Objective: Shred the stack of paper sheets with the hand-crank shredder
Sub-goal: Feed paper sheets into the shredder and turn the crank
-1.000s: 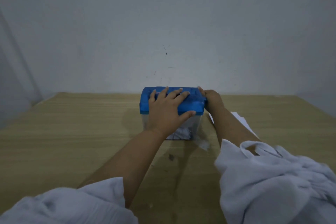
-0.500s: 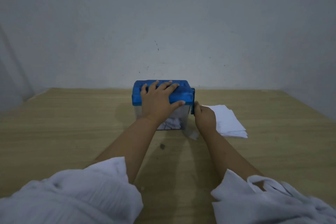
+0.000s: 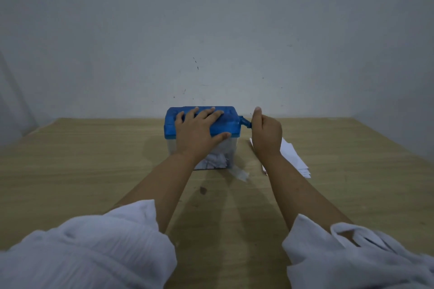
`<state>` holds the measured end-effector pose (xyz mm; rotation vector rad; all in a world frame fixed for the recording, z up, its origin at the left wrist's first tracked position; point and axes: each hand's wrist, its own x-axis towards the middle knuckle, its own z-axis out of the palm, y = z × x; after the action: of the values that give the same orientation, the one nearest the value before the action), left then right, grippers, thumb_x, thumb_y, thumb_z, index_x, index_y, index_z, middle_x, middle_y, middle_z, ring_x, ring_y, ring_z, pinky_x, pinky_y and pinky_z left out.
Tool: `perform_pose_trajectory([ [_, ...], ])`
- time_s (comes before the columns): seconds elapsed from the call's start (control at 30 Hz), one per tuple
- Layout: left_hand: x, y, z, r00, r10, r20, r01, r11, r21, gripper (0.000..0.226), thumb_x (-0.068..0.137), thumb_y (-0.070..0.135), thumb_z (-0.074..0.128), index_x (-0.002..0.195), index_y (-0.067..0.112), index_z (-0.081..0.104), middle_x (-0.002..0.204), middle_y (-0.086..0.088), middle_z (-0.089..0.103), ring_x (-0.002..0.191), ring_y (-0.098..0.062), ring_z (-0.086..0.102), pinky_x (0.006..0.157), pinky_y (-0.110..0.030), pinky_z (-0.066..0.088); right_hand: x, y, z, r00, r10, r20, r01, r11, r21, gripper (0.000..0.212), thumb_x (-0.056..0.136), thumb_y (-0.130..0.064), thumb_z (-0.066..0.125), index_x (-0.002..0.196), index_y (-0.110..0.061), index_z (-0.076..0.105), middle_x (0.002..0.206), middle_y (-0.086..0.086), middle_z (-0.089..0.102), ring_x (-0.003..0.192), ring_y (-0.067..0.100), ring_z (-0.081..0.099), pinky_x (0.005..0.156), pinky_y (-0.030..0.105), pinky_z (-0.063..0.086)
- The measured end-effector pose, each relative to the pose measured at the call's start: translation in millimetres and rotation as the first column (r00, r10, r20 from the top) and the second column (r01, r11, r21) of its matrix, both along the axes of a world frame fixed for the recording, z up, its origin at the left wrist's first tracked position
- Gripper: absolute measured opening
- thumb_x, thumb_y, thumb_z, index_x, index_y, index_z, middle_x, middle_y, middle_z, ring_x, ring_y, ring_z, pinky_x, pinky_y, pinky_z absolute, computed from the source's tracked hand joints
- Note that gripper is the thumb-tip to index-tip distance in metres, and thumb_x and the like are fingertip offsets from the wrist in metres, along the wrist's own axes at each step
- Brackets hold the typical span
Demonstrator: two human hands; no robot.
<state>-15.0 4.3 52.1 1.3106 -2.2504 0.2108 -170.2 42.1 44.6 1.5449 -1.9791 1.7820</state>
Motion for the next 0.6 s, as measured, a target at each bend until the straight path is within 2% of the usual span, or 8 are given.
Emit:
perform_pose_trajectory([
  [0.1, 1, -2, -3, 1.000, 0.001, 0.014, 0.000, 0.999, -0.046, 0.063, 0.087, 0.066, 0.040, 0.143, 0.039, 0.032, 0.149, 0.013, 0.034, 0.139, -0.020, 0.024, 0.113, -0.044, 0.009, -2, 3, -17, 1.000, 0.022, -0.014, -0.021, 0.998, 0.056, 0.056, 0.102, -0.025, 0.034, 0.047, -0.017, 0.030, 0.044, -0.002, 0.032, 0.043, 0.012, 0.030, 0.045, 0.029, 0.020],
  [0.17, 1, -3, -5, 1.000, 0.000, 0.024, 0.002, 0.997, -0.081, 0.064, 0.087, 0.066, 0.039, 0.143, 0.037, 0.033, 0.148, 0.011, 0.036, 0.137, -0.020, 0.027, 0.113, -0.045, 0.010, -5, 7, -32, 0.997, 0.036, -0.073, -0.022, 0.982, 0.189, 0.053, 0.102, -0.031, 0.031, 0.053, -0.013, 0.038, 0.049, -0.001, 0.040, 0.049, 0.016, 0.039, 0.051, 0.029, 0.026],
  [0.27, -1, -4, -9, 0.999, -0.007, 0.034, 0.011, 0.993, -0.118, 0.065, 0.086, 0.067, 0.035, 0.141, 0.031, 0.039, 0.143, 0.006, 0.043, 0.131, -0.023, 0.035, 0.112, -0.048, 0.014, -7, 14, -46, 0.990, 0.090, -0.108, -0.048, 0.939, 0.340, 0.045, 0.102, -0.037, 0.026, 0.085, -0.013, 0.059, 0.070, -0.001, 0.056, 0.070, 0.018, 0.054, 0.062, 0.027, 0.034],
  [0.37, -1, 2, -20, 0.999, -0.025, -0.030, 0.021, 0.989, -0.146, 0.073, 0.084, 0.065, 0.020, 0.138, 0.022, 0.045, 0.139, -0.001, 0.048, 0.131, -0.028, 0.038, 0.113, -0.049, 0.006, -9, 22, -47, 0.989, 0.136, -0.054, -0.114, 0.948, 0.298, 0.044, 0.102, -0.038, 0.024, 0.097, -0.014, 0.060, 0.079, -0.003, 0.060, 0.076, 0.014, 0.056, 0.069, 0.027, 0.040],
  [0.43, -2, 10, -30, 0.991, -0.068, -0.113, 0.047, 0.984, -0.172, 0.071, 0.087, 0.058, 0.021, 0.139, 0.015, 0.044, 0.142, -0.004, 0.046, 0.138, -0.029, 0.032, 0.114, -0.043, -0.006, -19, 26, -46, 0.994, 0.108, -0.028, -0.097, 0.963, 0.253, 0.040, 0.102, -0.035, 0.025, 0.093, -0.014, 0.058, 0.067, -0.008, 0.053, 0.065, 0.007, 0.051, 0.061, 0.024, 0.036],
  [0.47, -3, 16, -35, 0.978, -0.117, -0.174, 0.082, 0.978, -0.192, 0.066, 0.090, 0.053, 0.025, 0.138, 0.013, 0.045, 0.142, -0.005, 0.046, 0.139, -0.027, 0.030, 0.114, -0.039, -0.005, -27, 27, -45, 0.997, 0.071, -0.037, -0.061, 0.970, 0.234, 0.037, 0.102, -0.032, 0.028, 0.091, -0.013, 0.057, 0.063, -0.008, 0.050, 0.060, 0.007, 0.049, 0.056, 0.023, 0.033],
  [0.53, -9, 30, -42, 0.925, -0.267, -0.270, 0.202, 0.948, -0.244, 0.054, 0.092, 0.043, 0.037, 0.133, 0.010, 0.050, 0.138, -0.005, 0.050, 0.137, -0.022, 0.029, 0.114, -0.032, 0.005, -50, 29, -47, 0.997, -0.015, -0.077, 0.032, 0.976, 0.214, 0.027, 0.100, -0.024, 0.039, 0.090, -0.009, 0.058, 0.064, -0.001, 0.052, 0.060, 0.017, 0.051, 0.054, 0.028, 0.031],
  [0.6, -18, 46, -51, 0.868, -0.413, -0.276, 0.337, 0.898, -0.283, 0.043, 0.093, 0.034, 0.043, 0.127, 0.010, 0.054, 0.130, -0.005, 0.056, 0.130, -0.017, 0.035, 0.111, -0.024, 0.017, -72, 31, -53, 0.991, -0.095, -0.098, 0.115, 0.966, 0.232, 0.018, 0.095, -0.015, 0.047, 0.087, -0.005, 0.059, 0.072, 0.004, 0.056, 0.068, 0.022, 0.052, 0.058, 0.028, 0.030],
])
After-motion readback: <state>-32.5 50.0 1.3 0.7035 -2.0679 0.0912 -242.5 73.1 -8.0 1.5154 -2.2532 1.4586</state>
